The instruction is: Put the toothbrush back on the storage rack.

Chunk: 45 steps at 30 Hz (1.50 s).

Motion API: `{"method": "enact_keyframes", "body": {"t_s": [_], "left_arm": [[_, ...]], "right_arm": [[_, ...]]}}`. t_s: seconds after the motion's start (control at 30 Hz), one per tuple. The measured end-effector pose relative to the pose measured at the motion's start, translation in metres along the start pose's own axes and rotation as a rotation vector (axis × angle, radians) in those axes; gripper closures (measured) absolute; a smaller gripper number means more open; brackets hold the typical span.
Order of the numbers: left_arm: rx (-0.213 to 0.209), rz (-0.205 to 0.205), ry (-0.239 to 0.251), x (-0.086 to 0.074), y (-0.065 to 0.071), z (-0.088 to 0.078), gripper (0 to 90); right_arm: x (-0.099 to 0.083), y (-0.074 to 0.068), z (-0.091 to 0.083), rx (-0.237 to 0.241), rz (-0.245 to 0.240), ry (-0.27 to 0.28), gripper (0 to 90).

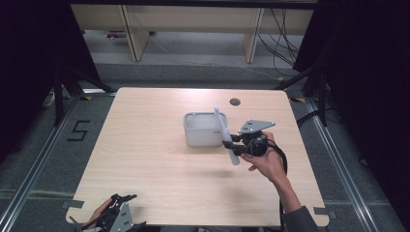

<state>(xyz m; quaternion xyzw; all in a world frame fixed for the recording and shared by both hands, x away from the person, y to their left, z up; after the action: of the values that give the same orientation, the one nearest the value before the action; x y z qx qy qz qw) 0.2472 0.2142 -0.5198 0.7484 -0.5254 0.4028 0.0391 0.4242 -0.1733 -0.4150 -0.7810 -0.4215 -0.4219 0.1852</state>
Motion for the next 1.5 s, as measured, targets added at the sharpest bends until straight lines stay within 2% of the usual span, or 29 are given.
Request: {"method": "enact_keyframes", "body": {"t_s": [0.13, 0.17, 0.2, 0.27, 0.3, 0.33, 0.37, 0.43, 0.47, 0.57, 0.6, 0.67, 0.7, 0.73, 0.77, 0.87, 0.9, 1.0, 1.07, 1.13, 1.2, 1.3, 1.5], "left_arm": [[0.000, -0.004, 0.005, 0.000, 0.000, 0.001, 15.4], [-0.002, -0.001, -0.010, 0.000, 0.000, 0.001, 15.4], [0.015, -0.005, -0.001, -0.001, 0.001, 0.002, 15.4], [0.011, -0.006, -0.008, -0.001, 0.000, 0.002, 15.4], [0.023, -0.007, -0.002, -0.001, 0.000, 0.003, 15.4], [0.011, -0.005, -0.011, -0.001, -0.001, 0.002, 15.4], [0.000, -0.007, -0.014, -0.001, -0.001, 0.001, 15.4], [0.007, -0.013, -0.003, -0.002, -0.001, 0.001, 15.4], [0.008, -0.015, 0.001, -0.001, 0.000, 0.001, 15.4], [0.010, -0.013, -0.003, -0.001, -0.001, 0.001, 15.4], [0.002, -0.013, -0.010, -0.001, -0.001, 0.000, 15.3], [0.006, -0.018, -0.003, -0.002, -0.001, 0.001, 15.4], [0.008, -0.018, 0.002, -0.002, -0.001, 0.001, 15.4], [0.003, -0.015, -0.010, -0.001, -0.001, 0.000, 15.4], [0.006, -0.011, -0.005, -0.001, -0.001, 0.000, 15.4], [0.004, -0.014, -0.005, -0.001, 0.000, 0.000, 15.3], [0.001, -0.018, -0.007, -0.001, 0.000, 0.000, 15.3], [0.007, -0.016, 0.007, -0.002, 0.000, 0.001, 15.4], [0.008, -0.015, 0.008, -0.002, 0.000, 0.001, 15.4], [0.003, -0.018, 0.010, -0.002, 0.000, 0.001, 15.3], [0.000, -0.015, -0.001, -0.002, 0.000, 0.001, 15.3], [0.012, -0.012, 0.003, -0.001, 0.001, 0.002, 15.3], [0.005, -0.009, -0.003, -0.001, 0.000, 0.001, 15.3]], "right_arm": [[0.004, 0.001, 0.003, 0.002, 0.009, 0.032, 66.8], [0.005, 0.001, 0.004, 0.008, 0.014, 0.042, 66.8], [0.006, 0.001, 0.005, 0.012, 0.016, 0.049, 66.8], [0.007, 0.001, 0.006, 0.019, 0.022, 0.059, 66.8], [0.008, 0.000, 0.007, 0.020, 0.038, 0.063, 66.8], [0.010, 0.000, 0.009, 0.026, 0.042, 0.082, 66.8], [0.012, 0.001, 0.011, 0.023, 0.024, 0.088, 66.8], [0.016, 0.001, 0.012, 0.028, 0.016, 0.100, 66.8], [0.018, 0.000, 0.012, 0.020, 0.037, 0.104, 66.8], [0.024, 0.001, 0.014, 0.021, 0.011, 0.120, 66.8], [0.026, 0.000, 0.015, 0.027, 0.016, 0.134, 66.8], [0.028, -0.001, 0.015, 0.030, 0.028, 0.130, 66.8], [0.030, 0.000, 0.016, 0.028, 0.013, 0.139, 66.8], [0.033, 0.000, 0.017, 0.030, 0.026, 0.143, 66.8], [0.035, 0.001, 0.018, 0.027, 0.003, 0.152, 66.8], [0.038, 0.001, 0.020, 0.026, 0.013, 0.165, 66.8], [0.040, 0.000, 0.021, 0.040, 0.024, 0.159, 66.8], [0.042, 0.001, 0.021, 0.033, 0.008, 0.169, 66.8], [0.045, -0.001, 0.023, 0.054, 0.043, 0.176, 66.8], [0.046, 0.000, 0.023, 0.050, 0.027, 0.174, 66.8], [0.050, 0.000, 0.024, 0.052, 0.046, 0.182, 66.8], [0.055, 0.000, 0.024, 0.053, 0.037, 0.190, 66.8], [0.064, 0.001, 0.026, 0.058, 0.019, 0.210, 66.8]]}}
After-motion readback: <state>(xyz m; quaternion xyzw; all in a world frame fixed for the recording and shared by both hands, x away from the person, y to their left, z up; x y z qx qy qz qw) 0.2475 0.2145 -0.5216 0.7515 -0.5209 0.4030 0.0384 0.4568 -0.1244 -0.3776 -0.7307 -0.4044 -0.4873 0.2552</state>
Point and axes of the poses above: each handheld gripper's, and its own axes: z roughly forward along the jaws, x roughly out of its top, y roughly to its right, the point moved 2 cm from there along z, roughly forward along the jaws, and after that the axes turned 4 degrees about -z, right-handed, at the moved point
